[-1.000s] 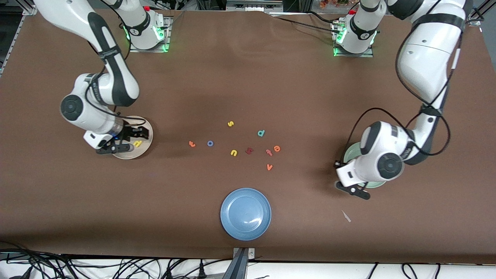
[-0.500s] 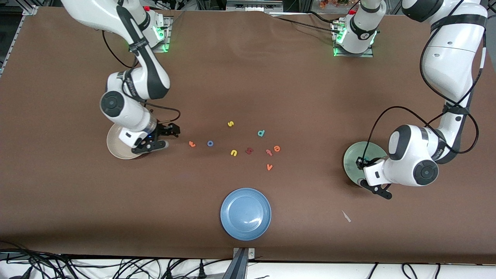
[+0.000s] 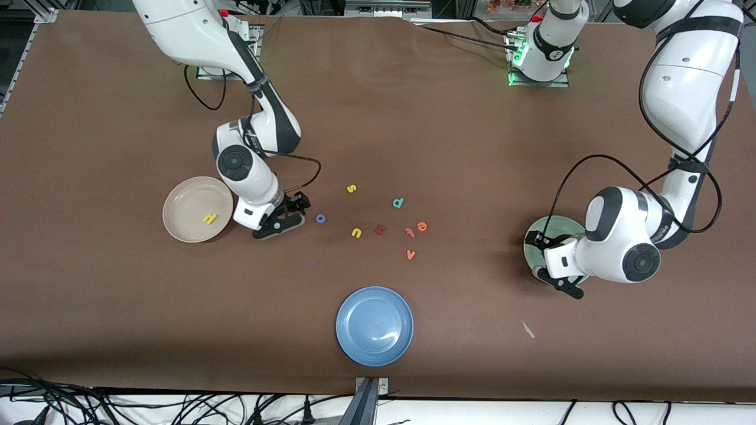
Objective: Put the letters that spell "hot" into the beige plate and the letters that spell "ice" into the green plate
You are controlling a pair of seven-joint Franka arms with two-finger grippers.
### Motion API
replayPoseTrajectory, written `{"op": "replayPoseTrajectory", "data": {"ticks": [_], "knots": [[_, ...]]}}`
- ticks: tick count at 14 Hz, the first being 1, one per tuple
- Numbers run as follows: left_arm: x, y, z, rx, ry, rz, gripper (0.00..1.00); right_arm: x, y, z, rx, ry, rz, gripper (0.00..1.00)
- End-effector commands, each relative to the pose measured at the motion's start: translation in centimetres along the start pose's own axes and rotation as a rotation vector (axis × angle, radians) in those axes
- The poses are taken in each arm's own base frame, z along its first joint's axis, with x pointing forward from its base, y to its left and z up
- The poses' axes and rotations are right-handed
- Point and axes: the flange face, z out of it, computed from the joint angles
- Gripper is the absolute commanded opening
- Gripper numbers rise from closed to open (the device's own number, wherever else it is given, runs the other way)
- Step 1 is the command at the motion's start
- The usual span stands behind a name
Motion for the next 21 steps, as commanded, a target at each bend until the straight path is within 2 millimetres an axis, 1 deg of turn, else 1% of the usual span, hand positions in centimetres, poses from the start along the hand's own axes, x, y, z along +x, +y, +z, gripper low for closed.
{"op": "replayPoseTrajectory", "data": {"ticks": [1,3,4,6,7,9,10,11,12,13,14,15,17,18,20,21], "knots": [[0.6,4.3,-0.9,-0.02,-0.005,-0.088,1.0,0.4,-0.2,0.4,-0.027,0.0,-0.039,0.99],[1.9,8.6,-0.1,0.003,-0.014,-0.118,1.0,0.3,-0.2,0.6,-0.029,-0.001,-0.039,0.87],[2.3,10.3,0.3,0.012,-0.017,-0.156,1.0,0.2,-0.3,0.7,-0.03,-0.004,-0.043,0.83],[3.2,14.6,1.2,0.029,-0.013,-0.211,1.0,0.0,-0.3,0.8,-0.028,-0.008,-0.041,0.64],[3.6,16.3,1.9,0.033,-0.003,-0.228,1.0,0.0,-0.3,0.8,-0.028,-0.009,-0.04,0.57],[4.4,19.9,3.1,0.037,0.031,-0.262,1.0,0.0,-0.3,0.8,-0.028,-0.008,-0.037,0.5],[4.8,21.7,3.9,0.034,0.053,-0.273,0.99,0.1,-0.3,0.8,-0.028,-0.006,-0.035,0.43],[5.0,23.4,4.7,0.034,0.081,-0.287,0.94,0.1,-0.3,0.8,-0.028,-0.006,-0.034,0.3],[5.3,24.5,5.7,0.039,0.095,-0.294,0.92,0.1,-0.3,0.8,-0.028,-0.006,-0.029,0.2],[5.5,24.7,6.1,0.052,0.108,-0.289,0.89,0.1,-0.4,0.7,-0.028,-0.001,-0.031,0.2],[5.6,25.0,6.9,0.078,0.114,-0.265,0.84,0.1,-0.4,1.0,-0.028,-0.001,-0.028,0.2],[5.6,25.9,7.4,0.095,0.123,-0.248,0.78,0.1,-0.4,1.3,-0.029,0.003,-0.028,0.2],[5.5,27.0,8.6,0.098,0.13,-0.27,0.67,0.1,-0.4,1.7,-0.027,0.011,-0.023,0.2],[5.3,27.3,9.3,0.101,0.134,-0.268,0.65,0.1,-0.4,1.7,-0.026,0.014,-0.023,0.2],[5.1,27.3,10.2,0.119,0.148,-0.247,0.64,0.2,-0.4,1.7,-0.026,0.019,-0.022,0.19],[5.1,27.4,10.5,0.116,0.158,-0.242,0.63,0.2,-0.4,1.7,-0.026,0.019,-0.02,0.16]]}}
